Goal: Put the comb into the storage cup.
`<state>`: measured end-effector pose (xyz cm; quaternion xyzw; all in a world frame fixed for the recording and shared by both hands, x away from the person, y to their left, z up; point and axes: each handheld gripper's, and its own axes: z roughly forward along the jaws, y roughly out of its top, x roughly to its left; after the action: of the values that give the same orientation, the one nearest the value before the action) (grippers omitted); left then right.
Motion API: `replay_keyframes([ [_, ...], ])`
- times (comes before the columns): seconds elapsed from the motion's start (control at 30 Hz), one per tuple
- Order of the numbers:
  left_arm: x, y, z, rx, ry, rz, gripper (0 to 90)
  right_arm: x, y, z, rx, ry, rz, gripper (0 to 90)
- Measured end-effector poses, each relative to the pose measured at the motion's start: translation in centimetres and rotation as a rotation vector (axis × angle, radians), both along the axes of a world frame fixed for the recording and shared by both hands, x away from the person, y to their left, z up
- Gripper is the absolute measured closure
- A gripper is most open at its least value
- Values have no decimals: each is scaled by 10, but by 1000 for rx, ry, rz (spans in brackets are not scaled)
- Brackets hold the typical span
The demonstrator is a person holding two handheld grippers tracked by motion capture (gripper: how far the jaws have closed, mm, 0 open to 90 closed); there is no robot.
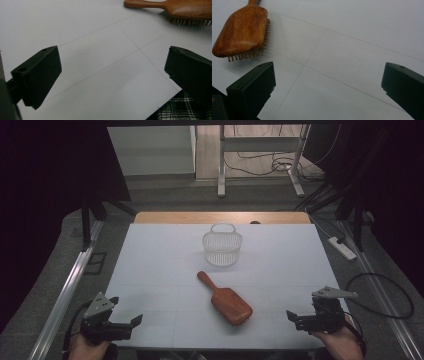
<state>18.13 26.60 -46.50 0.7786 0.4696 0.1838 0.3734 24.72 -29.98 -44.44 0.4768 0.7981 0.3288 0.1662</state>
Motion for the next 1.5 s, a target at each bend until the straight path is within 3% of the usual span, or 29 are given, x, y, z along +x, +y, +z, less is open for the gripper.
replay_keyframes([
  [0.9,2,4,0,-39,12,2,11,-2,2,0,-1,-7,35,0],
  [1.17,6,1,1,-32,61,-29,2,-2,2,1,-4,-6,41,0],
  [1.5,16,-8,5,-25,95,-48,0,-2,2,0,-3,-6,50,0],
])
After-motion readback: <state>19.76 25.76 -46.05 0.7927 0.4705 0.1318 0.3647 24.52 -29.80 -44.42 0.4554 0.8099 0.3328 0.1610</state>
